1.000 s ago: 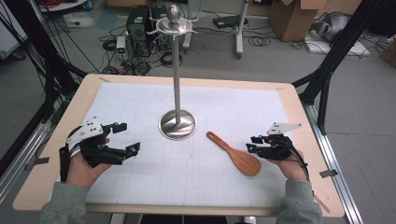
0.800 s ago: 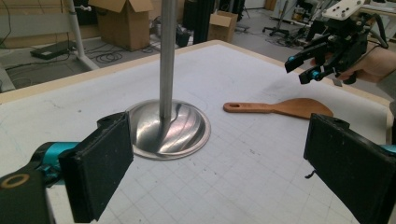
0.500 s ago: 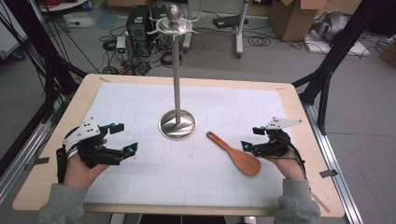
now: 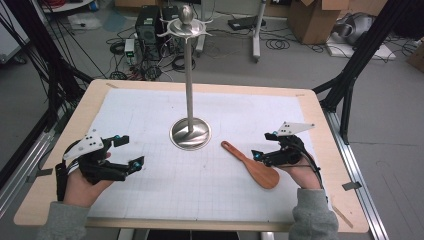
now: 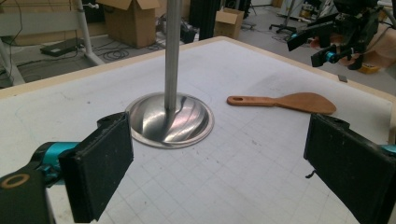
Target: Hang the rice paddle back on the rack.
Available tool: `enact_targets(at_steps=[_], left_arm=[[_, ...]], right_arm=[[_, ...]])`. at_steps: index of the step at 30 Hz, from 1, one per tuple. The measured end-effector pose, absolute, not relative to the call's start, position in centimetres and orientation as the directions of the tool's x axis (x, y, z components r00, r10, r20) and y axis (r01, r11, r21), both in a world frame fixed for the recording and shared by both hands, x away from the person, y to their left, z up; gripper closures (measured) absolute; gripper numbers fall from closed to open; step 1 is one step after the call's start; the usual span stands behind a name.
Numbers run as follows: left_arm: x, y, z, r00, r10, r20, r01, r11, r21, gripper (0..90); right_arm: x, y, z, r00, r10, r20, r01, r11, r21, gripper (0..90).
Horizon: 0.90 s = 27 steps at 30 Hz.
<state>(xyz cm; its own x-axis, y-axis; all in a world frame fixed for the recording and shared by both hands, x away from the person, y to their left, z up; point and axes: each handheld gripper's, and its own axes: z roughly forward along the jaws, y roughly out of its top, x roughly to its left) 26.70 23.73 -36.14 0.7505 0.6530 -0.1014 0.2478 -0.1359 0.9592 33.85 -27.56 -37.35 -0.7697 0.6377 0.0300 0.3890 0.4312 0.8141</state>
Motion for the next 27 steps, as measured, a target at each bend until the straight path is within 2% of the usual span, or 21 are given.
enact_targets(at_steps=[9,27], left_arm=[[25.8,24.9,-36.2,0.728,0.678,-0.102,0.252,-0.126,0.960,8.6],[25.2,25.3,-36.2,0.722,0.684,-0.100,0.257,-0.132,0.957,8.6]], right_arm=[[34.9,-25.1,-37.6,-0.756,0.655,-0.018,0.429,0.515,0.742,14.8],[36.3,-22.6,-39.4,-0.768,0.640,-0.025,0.456,0.574,0.680,15.8]])
